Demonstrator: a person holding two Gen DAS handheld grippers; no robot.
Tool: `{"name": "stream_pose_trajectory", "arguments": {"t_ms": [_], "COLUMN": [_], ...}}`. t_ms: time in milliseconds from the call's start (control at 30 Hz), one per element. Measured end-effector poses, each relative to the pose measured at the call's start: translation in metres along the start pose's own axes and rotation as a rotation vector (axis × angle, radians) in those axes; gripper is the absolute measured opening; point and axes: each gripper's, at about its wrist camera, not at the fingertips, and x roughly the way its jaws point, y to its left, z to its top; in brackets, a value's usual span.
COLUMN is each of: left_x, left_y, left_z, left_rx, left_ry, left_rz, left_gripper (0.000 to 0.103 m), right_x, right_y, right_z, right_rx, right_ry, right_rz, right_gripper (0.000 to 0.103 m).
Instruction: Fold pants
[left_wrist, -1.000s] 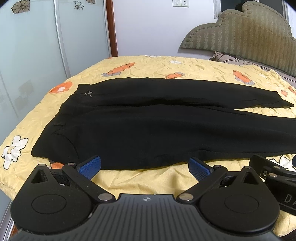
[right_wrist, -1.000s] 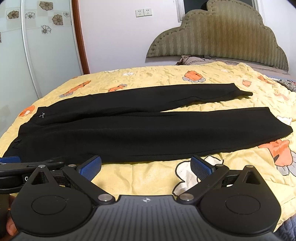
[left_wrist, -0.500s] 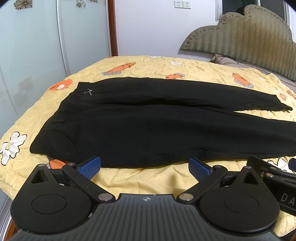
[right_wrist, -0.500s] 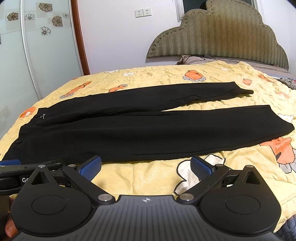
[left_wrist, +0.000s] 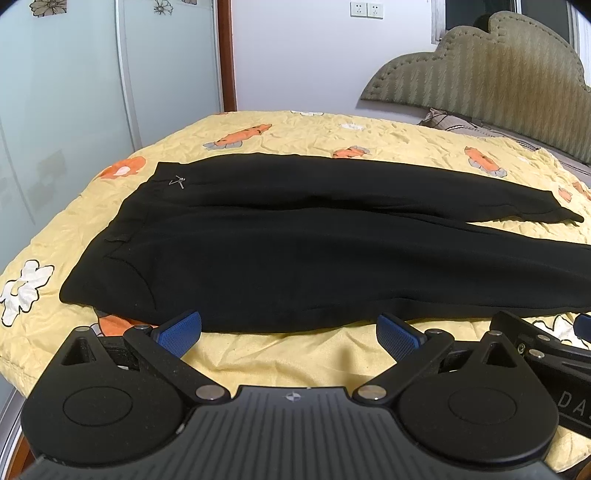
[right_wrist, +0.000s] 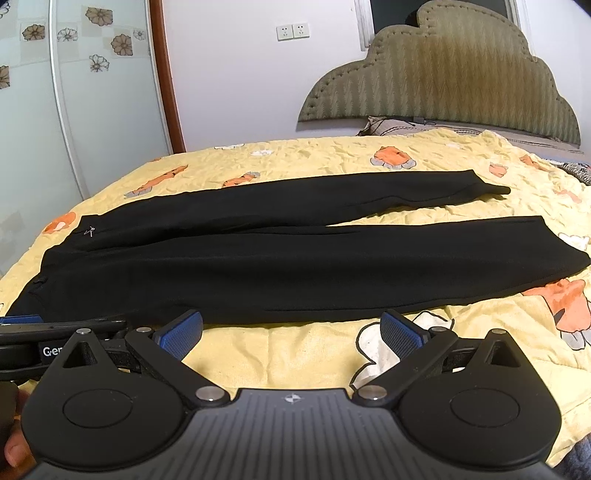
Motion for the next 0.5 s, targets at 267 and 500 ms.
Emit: {"name": "stream_pose_trajectory", "arguments": {"t_ms": [267, 500], "left_x": [-0.0009, -0.0022], "left_y": [0.0007, 0.0010], "left_z": [-0.0002, -0.0007], "left_rx": [0.000, 0.002], "left_ry": [-0.008, -0.012], "left_rz": [0.003, 0.004], "left_gripper": [0.103, 0.103], "right_x": [-0.0019, -0.0014], "right_y": [-0.0001, -0.0019], "right_z": [-0.0006, -0.0005], "right_rx": [-0.006, -0.003], "right_ry": [-0.015, -0.015], "right_rz": [0.013, 0.017], "right_gripper": [0.103, 0.103]}}
